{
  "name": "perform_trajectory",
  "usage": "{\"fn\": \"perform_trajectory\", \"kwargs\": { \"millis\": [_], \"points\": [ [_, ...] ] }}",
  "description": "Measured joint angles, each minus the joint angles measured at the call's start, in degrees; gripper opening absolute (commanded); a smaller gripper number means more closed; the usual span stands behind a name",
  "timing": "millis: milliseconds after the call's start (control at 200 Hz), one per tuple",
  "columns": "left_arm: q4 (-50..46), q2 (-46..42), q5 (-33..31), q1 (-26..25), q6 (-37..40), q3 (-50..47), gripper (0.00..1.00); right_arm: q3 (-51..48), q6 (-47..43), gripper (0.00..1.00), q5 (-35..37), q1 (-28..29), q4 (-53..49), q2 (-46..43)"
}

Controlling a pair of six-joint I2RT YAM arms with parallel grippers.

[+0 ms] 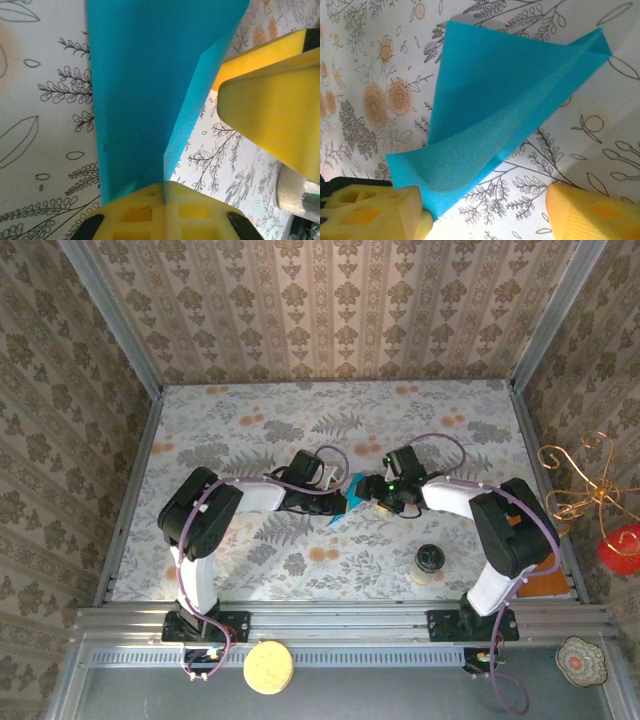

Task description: Fold a paper plane with a square sheet of paper (pick it up from the middle)

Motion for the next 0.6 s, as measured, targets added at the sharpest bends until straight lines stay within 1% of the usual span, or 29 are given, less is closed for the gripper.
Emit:
{"fn": "perform_trajectory", "kwargs": {
  "millis": [190,295,515,600],
  "points": [
    [0.33,1.25,1.40,0.00,-0.52,0.00,0.10,2.16,-0.11,0.65,0.81,0.00,-2.97,1.33],
    [0.46,1.27,1.75,0.00,-0.57,0.00,0.13,3.50,-0.04,0.64,1.62,0.20,-4.79,2.08],
    [0.85,1.01,2.23,-0.02,-1.36,0.00,0.26,6.64,0.15,0.63,4.35,1.22,-9.29,3.82],
    [0.81,0.35,1.90,0.00,-1.38,-0.26,0.29,7.61,0.37,0.63,5.18,1.51,-10.54,4.31]
  ]
}}
